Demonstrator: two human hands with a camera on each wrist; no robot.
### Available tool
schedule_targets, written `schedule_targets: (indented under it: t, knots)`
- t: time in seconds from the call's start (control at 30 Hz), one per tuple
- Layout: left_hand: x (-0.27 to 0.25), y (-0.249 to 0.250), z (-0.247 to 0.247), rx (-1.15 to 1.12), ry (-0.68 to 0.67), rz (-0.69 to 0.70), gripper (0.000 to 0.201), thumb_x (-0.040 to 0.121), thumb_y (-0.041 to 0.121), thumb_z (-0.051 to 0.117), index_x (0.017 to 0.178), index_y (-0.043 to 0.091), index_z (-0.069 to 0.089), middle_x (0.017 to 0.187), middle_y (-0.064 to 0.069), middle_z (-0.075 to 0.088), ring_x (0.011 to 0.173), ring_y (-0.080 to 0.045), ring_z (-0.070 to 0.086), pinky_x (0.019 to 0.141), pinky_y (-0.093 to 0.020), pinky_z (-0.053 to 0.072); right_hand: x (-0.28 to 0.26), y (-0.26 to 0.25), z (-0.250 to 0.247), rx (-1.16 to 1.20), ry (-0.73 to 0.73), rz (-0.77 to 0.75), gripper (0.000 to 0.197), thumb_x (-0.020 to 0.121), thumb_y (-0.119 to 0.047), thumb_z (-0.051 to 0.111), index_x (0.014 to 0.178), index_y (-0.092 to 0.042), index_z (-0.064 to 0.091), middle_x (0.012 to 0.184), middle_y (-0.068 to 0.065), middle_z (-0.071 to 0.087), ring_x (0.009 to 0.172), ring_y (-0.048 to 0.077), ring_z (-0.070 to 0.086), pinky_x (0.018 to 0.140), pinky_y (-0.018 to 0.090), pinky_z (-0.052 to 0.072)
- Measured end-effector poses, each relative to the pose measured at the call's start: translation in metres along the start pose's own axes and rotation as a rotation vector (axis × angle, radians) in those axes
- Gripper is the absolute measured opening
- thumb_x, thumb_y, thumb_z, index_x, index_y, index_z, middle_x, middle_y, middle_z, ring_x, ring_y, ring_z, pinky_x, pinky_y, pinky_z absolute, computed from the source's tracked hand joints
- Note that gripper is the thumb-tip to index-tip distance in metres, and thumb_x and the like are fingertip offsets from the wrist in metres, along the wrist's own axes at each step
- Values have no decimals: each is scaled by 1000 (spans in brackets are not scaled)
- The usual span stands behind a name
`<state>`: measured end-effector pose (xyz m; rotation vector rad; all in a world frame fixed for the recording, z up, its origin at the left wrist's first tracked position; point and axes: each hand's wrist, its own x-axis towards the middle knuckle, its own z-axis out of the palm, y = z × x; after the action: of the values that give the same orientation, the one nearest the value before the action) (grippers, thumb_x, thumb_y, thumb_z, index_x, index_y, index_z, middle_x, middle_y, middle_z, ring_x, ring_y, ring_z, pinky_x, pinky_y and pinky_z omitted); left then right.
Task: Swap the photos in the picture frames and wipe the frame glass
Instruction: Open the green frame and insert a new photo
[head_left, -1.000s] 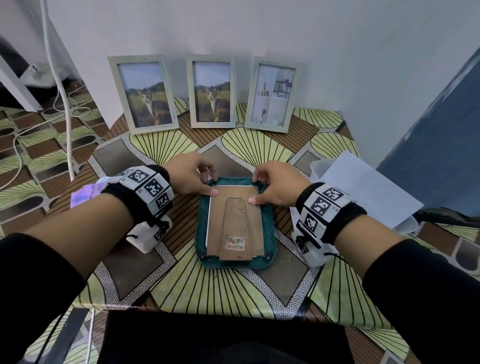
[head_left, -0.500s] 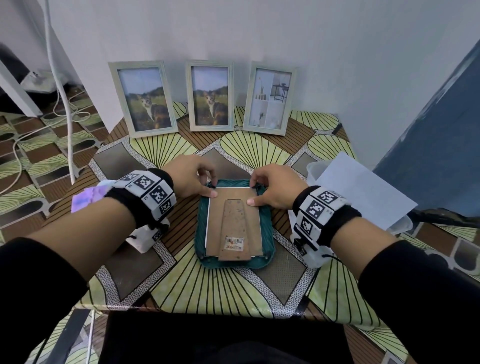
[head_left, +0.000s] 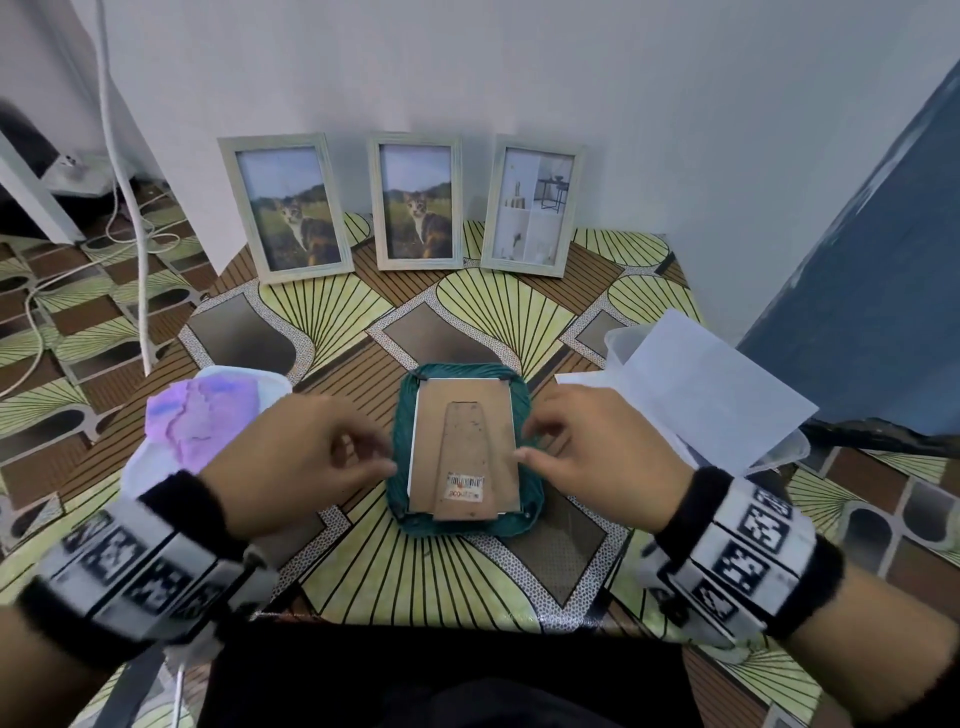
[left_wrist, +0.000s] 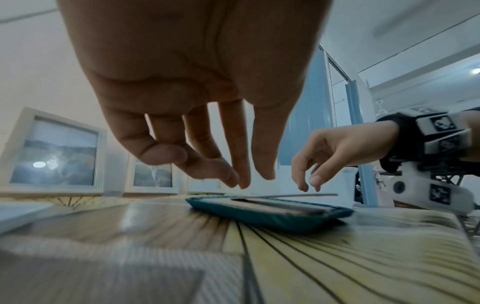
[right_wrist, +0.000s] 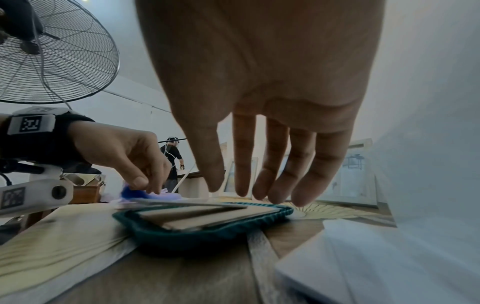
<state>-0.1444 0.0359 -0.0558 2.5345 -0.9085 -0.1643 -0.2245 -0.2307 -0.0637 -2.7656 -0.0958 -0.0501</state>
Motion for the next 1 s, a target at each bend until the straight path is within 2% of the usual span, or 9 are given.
schedule_targets:
  t: [0.1, 0.2, 0.27, 0.43, 0.53, 0.63, 0.77, 0.87, 1.0]
  knots:
    - [-25, 4, 11, -39, -8, 7, 10, 76, 42, 77, 83, 34, 77, 72, 18, 63, 63, -5, 60, 62, -31, 51, -17, 3, 3, -15, -50, 9, 23, 87, -45, 66, 93, -25, 74, 93, -11, 62, 85, 8, 55, 77, 30, 49]
    - [-36, 5, 25, -14, -12, 19, 19, 79, 50, 72, 91, 36, 76, 74, 20, 61, 64, -2, 60, 64, -30, 50, -22, 6, 8, -25, -102, 12, 27, 87, -47, 66, 98, -24, 75, 106, -9, 63, 95, 10, 58, 85, 33, 49]
    - [-38, 4, 33, 11, 8, 10, 25, 81, 52, 69, 96, 34, 76, 79, 20, 64, 64, 0, 59, 66, -31, 51, -23, 6, 10, -26, -126, 6, 31, 87, -49, 66, 99, -23, 76, 108, -7, 63, 98, 12, 57, 85, 35, 49]
    - [-40, 4, 41, -8, 92, -48, 25, 77, 51, 72, 95, 34, 77, 76, 22, 67, 61, -2, 56, 65, -28, 49, -19, 2, 15, 26, -123, 28, 31, 86, -51, 67, 85, -23, 79, 86, -7, 66, 78, 9, 58, 69, 32, 50]
    - [-39, 4, 44, -102, 137, -115, 17, 72, 46, 79, 84, 33, 78, 66, 27, 65, 63, -3, 58, 58, -13, 40, -13, 0, 18, 42, -107, 73, 32, 83, -51, 70, 76, -21, 78, 75, -7, 68, 69, 7, 59, 58, 24, 42]
    - [-37, 3, 49, -198, 149, -158, 10, 70, 40, 84, 75, 36, 77, 61, 34, 61, 57, -1, 56, 53, -9, 39, -7, -1, 19, 11, -114, 81, 30, 80, -50, 75, 74, -21, 73, 73, -7, 66, 69, 9, 59, 58, 23, 39]
    - [-37, -3, 57, -313, 163, -193, 12, 69, 38, 84, 78, 32, 79, 61, 18, 65, 49, -6, 49, 51, -12, 36, -4, -2, 19, -10, -126, 92, 31, 78, -50, 76, 72, -21, 69, 72, -7, 65, 69, 11, 59, 60, 26, 41]
    - [-37, -5, 61, -408, 180, -202, 13, 69, 32, 85, 81, 29, 80, 60, 18, 63, 51, -4, 48, 56, -20, 41, -4, -2, 19, -23, -130, 97, 31, 78, -51, 76, 72, -22, 68, 73, -8, 65, 71, 11, 60, 60, 26, 42]
    - [-36, -3, 63, -453, 184, -183, 12, 71, 26, 85, 82, 29, 80, 66, 15, 65, 52, -7, 46, 55, -21, 41, -1, -3, 17, -48, -147, 104, 31, 77, -52, 76, 74, -22, 68, 76, -7, 66, 74, 13, 61, 61, 26, 44]
